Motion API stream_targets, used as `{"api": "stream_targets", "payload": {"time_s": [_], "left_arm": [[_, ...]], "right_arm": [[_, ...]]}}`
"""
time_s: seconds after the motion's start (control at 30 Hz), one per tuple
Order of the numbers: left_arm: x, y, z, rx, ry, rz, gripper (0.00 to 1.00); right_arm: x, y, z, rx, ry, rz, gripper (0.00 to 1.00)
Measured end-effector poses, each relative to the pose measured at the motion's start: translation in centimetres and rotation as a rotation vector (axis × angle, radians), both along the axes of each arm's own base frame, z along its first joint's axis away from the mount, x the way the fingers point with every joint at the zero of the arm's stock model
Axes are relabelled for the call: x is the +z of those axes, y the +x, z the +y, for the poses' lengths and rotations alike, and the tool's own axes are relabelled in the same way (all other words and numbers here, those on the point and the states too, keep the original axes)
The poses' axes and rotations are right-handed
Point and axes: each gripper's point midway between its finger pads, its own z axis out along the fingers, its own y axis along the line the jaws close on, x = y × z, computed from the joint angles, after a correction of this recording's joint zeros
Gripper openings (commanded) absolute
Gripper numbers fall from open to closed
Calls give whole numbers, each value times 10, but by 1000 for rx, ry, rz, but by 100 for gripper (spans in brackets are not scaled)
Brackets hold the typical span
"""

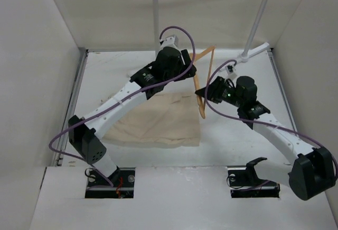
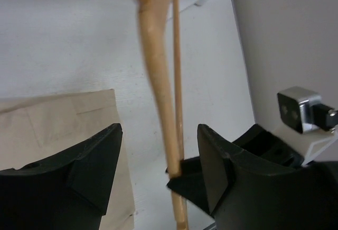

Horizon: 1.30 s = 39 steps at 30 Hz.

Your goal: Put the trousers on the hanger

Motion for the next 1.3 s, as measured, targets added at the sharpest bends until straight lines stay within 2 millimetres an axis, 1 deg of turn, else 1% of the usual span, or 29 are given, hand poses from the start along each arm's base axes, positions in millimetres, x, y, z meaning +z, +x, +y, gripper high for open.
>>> {"api": "stream_targets", "payload": {"time_s": [0.1, 0.17, 0.23, 0.27, 0.33, 0.4, 0.53, 0.63, 0.73, 0.8, 0.83, 0.9, 0.97, 1.07, 1.17, 1.27, 1.3], "left_arm": [[-18, 3, -18, -26, 15, 20, 56], [-32, 6, -26, -35, 32, 38, 53], [-46, 9, -30, -33, 54, 60, 50], [-53, 11, -31, -30, 65, 70, 47], [-64, 12, -32, -23, 82, 88, 46], [-67, 11, -31, -17, 89, 99, 46], [-61, 6, -32, -8, 63, 98, 46], [-57, -7, -23, 8, 43, 109, 46], [-59, -23, -8, 33, 24, 139, 50], [-66, -32, 0, 55, 10, 170, 52], [-73, -34, 4, 68, 10, 191, 53], [-86, -35, 8, 91, 10, 228, 53], [-98, -31, 12, 118, 13, 259, 54], [-107, -18, 13, 150, -4, 276, 54], [-116, -2, 10, 172, -32, 283, 54], [-131, 12, 5, 188, -50, 300, 53], [-136, 15, 4, 192, -54, 304, 51]], "right_arm": [[-30, -20, 2, 19, -43, 61, 17], [-44, -30, 0, 21, -63, 89, 17], [-52, -39, -3, 19, -76, 103, 17], [-53, -41, -4, 19, -79, 105, 17], [-55, -46, -6, 18, -81, 106, 17], [-58, -47, -9, 12, -86, 101, 16], [-63, -46, -13, -12, -101, 102, 15], [-65, -45, -15, -25, -110, 106, 15], [-66, -43, -16, -37, -114, 105, 15], [-66, -41, -18, -45, -115, 106, 15], [-66, -41, -18, -47, -115, 105, 15], [-67, -40, -18, -50, -117, 106, 15], [-67, -40, -18, -50, -117, 108, 15], [-69, -40, -18, -50, -119, 112, 15], [-69, -40, -18, -52, -119, 112, 15], [-67, -41, -19, -53, -116, 107, 15], [-66, -42, -19, -54, -114, 103, 15]]}}
